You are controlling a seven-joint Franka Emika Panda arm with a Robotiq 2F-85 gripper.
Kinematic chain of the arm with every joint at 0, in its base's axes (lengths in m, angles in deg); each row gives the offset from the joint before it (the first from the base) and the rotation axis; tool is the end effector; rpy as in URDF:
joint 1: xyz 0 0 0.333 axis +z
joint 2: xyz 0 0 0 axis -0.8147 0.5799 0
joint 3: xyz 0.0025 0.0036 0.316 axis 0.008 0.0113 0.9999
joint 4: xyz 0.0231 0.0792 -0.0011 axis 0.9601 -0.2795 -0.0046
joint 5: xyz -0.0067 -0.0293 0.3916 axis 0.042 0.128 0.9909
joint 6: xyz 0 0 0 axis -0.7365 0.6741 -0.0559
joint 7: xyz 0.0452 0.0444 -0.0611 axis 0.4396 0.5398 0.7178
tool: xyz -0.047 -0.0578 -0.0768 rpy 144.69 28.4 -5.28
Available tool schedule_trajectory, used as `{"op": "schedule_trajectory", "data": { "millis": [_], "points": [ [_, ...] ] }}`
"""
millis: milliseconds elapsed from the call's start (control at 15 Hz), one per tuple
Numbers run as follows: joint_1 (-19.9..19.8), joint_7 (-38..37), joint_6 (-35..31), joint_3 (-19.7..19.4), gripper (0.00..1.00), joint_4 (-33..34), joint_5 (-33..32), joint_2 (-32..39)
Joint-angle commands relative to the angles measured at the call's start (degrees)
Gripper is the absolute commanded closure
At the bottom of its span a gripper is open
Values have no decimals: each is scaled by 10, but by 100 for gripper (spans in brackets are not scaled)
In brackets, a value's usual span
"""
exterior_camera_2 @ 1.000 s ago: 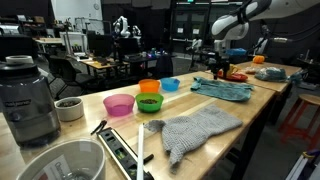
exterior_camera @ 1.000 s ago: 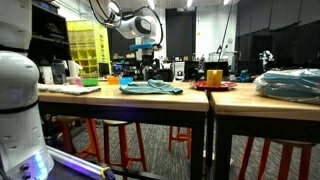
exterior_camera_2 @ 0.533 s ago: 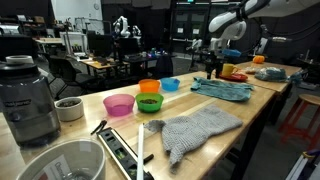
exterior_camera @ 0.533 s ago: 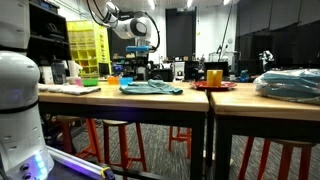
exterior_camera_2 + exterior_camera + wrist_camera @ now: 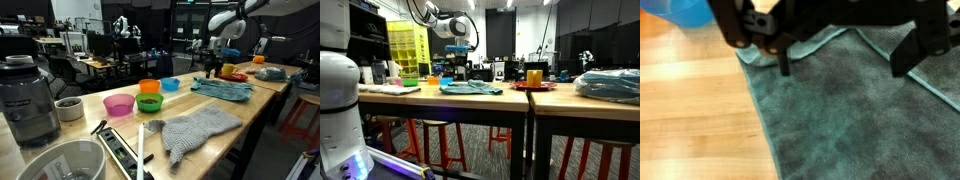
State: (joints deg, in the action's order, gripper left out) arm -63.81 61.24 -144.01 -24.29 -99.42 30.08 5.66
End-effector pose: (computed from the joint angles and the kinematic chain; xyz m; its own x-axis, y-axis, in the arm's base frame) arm 0.5637 -0.1374 0.4495 0.9949 0.0618 -0.0803 0.0554 -0.9953 -0.0788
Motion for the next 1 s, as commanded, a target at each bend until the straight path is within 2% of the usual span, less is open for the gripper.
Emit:
{"op": "schedule_trajectory", "data": {
  "millis": [0,533,933],
  "points": [
    [4,0,2,-4,0,2,0,0],
    [4,1,2,-4,0,2,0,0],
    [15,-33,-38,7,0,8,11,16]
  ]
}}
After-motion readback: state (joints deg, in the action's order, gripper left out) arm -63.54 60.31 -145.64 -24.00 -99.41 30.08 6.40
